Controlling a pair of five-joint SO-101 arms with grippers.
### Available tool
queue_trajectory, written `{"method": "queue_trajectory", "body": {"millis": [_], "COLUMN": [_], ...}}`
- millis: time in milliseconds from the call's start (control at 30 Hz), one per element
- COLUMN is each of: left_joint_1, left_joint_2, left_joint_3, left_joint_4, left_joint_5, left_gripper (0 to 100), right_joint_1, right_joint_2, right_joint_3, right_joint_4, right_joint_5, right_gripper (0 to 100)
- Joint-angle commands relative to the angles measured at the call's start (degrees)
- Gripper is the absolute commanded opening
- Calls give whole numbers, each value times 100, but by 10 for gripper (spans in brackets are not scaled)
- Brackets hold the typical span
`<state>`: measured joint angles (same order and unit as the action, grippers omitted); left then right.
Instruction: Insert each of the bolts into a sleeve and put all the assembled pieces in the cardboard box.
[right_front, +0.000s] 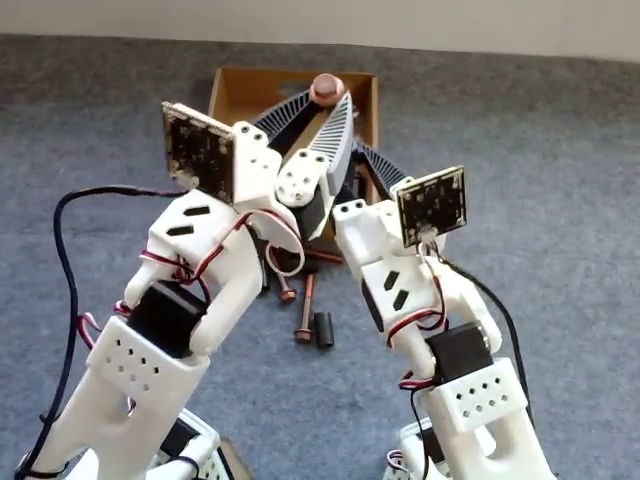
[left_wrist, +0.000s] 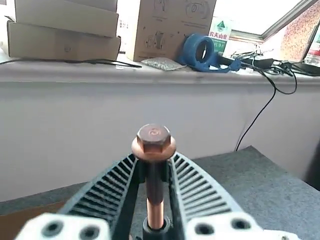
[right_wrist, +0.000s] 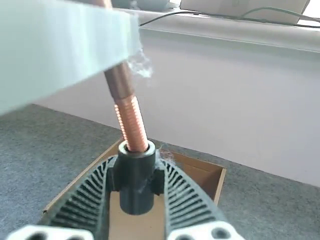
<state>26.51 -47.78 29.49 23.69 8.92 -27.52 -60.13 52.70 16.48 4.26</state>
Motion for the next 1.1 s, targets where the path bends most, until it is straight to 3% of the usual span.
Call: {"method": "queue_trajectory", "body": {"millis": [0,567,1067], "left_joint_1": [48,13,-4], "left_joint_2": [92,1974,2237], "left_joint_3": [-541,-3662,-3635], "left_joint_4": [536,3815,4440], "left_joint_5": [9,0,0], "left_gripper": [7,7,7], "right_joint_1": [-31,-22,-4], "right_joint_2": [-136,-136,-136], "right_joint_3": [-75,-75,-75], "right_joint_4": [-127,-127,-127], "right_joint_5": [-62,-53,-44], "right_gripper": [6,6,6]}}
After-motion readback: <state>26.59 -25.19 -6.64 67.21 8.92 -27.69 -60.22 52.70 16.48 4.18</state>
